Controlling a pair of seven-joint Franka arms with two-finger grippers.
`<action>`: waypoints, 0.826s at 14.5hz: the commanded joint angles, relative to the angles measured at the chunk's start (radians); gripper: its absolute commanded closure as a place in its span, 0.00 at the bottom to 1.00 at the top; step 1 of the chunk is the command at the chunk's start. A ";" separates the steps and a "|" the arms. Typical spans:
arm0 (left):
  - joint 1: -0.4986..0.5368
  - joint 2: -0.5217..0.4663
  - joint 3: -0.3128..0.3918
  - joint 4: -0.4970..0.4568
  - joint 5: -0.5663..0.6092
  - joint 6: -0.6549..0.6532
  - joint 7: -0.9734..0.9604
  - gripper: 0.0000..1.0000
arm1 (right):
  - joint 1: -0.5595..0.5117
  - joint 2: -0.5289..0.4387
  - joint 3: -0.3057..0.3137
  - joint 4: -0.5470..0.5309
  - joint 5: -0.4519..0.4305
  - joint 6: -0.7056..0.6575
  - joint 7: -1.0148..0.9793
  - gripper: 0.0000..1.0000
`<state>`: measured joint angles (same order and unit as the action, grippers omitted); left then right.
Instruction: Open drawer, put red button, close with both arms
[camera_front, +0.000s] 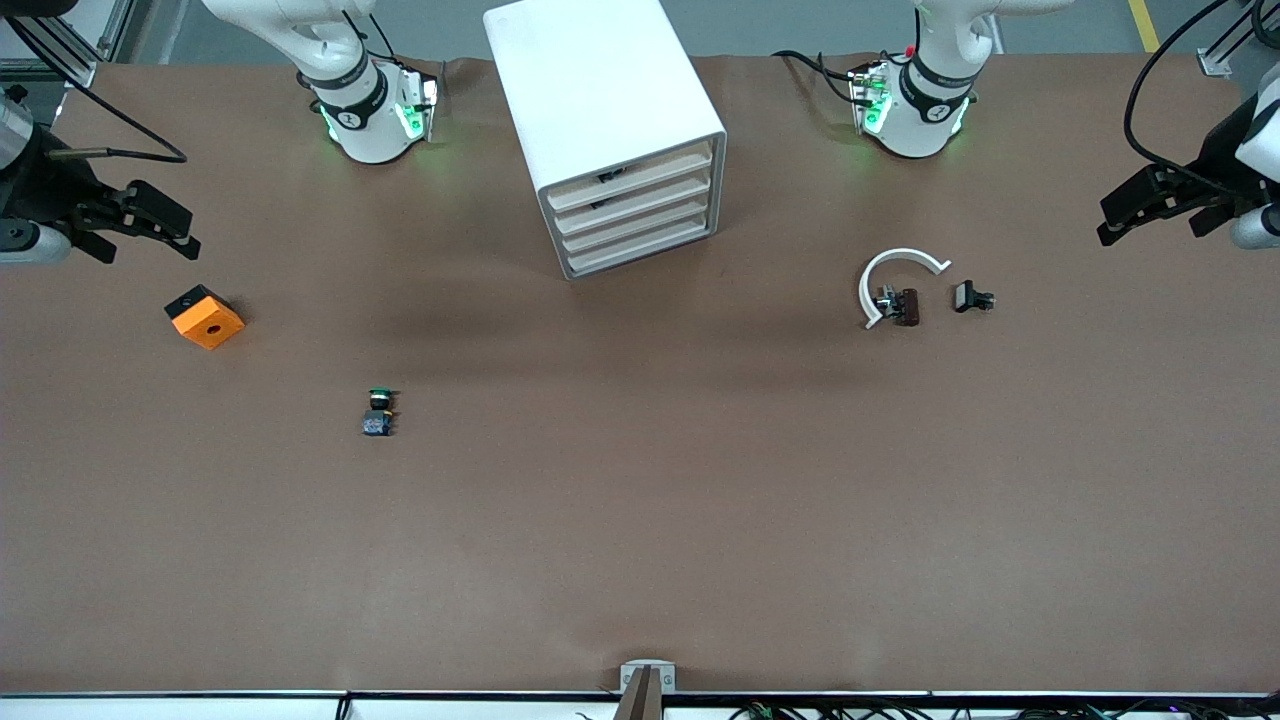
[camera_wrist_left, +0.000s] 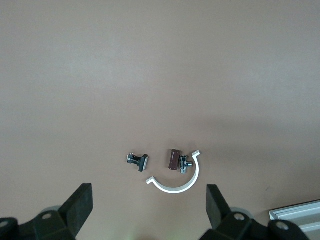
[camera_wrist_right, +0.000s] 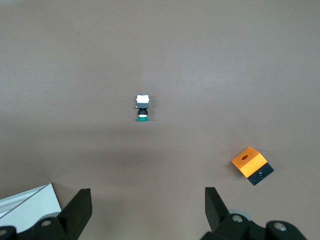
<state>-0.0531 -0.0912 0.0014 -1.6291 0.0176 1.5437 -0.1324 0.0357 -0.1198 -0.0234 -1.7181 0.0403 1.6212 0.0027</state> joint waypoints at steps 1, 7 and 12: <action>-0.001 -0.008 0.002 -0.003 -0.004 -0.013 0.013 0.00 | -0.010 0.011 0.005 0.026 -0.007 -0.012 -0.006 0.00; 0.006 -0.005 0.002 0.003 -0.002 -0.011 0.023 0.00 | -0.008 0.012 0.006 0.026 -0.007 -0.011 -0.006 0.00; 0.003 0.016 0.003 0.023 -0.001 -0.013 0.019 0.00 | -0.008 0.011 0.006 0.026 -0.007 -0.010 -0.006 0.00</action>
<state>-0.0507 -0.0850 0.0026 -1.6282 0.0176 1.5390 -0.1321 0.0357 -0.1195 -0.0233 -1.7145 0.0403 1.6212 0.0027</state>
